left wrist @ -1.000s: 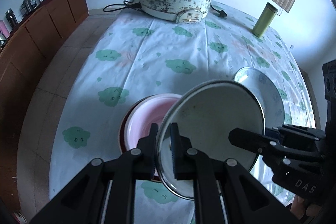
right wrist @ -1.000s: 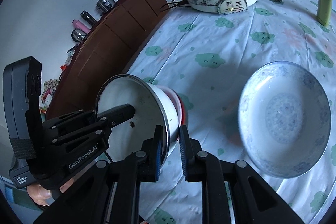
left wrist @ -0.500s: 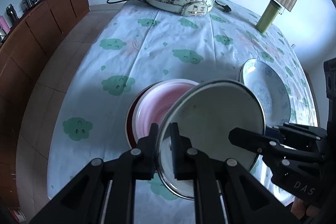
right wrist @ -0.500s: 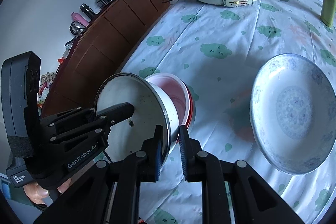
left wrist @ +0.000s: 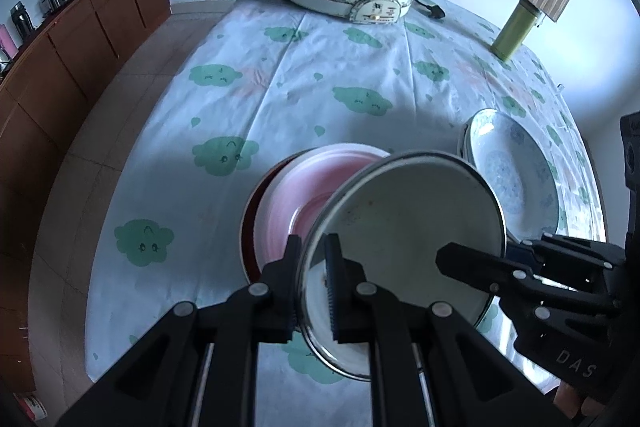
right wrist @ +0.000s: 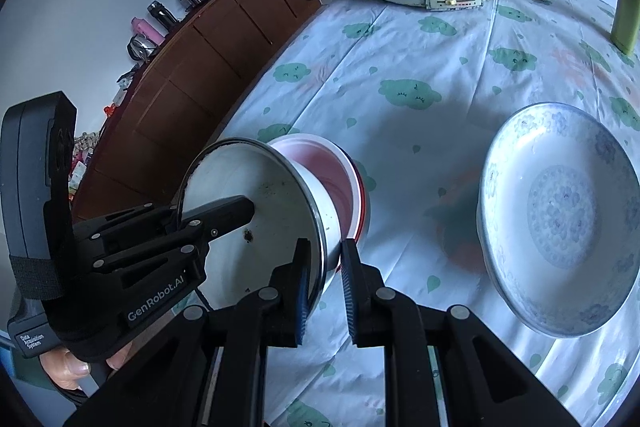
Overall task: Organize plates and bowls
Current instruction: 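Carry the enamel bowl with the right tool and lower it into the red bowl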
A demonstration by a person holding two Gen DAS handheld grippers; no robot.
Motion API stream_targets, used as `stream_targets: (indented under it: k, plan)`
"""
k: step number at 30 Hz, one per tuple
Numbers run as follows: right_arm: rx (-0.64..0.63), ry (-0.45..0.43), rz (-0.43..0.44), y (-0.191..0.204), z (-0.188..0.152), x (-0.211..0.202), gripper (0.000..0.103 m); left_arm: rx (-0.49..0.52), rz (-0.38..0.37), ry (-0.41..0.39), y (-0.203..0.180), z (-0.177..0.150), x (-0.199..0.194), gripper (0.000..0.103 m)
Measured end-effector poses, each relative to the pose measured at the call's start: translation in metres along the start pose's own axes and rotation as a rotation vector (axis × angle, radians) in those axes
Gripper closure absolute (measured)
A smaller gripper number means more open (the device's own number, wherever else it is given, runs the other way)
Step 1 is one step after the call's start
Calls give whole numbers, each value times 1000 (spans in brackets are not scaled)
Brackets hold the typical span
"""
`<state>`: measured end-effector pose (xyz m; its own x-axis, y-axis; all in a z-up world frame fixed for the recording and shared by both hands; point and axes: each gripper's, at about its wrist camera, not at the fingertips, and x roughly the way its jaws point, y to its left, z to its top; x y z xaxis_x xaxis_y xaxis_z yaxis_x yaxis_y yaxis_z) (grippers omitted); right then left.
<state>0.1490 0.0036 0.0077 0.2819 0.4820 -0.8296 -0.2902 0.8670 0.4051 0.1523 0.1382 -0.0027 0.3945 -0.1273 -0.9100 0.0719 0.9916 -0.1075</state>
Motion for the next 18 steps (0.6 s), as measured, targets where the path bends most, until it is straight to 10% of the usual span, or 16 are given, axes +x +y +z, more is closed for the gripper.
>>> stream_targets:
  k: [18]
  plan:
    - [1, 19, -14, -1, 10, 15, 86, -30, 9, 32, 10, 7, 18, 93]
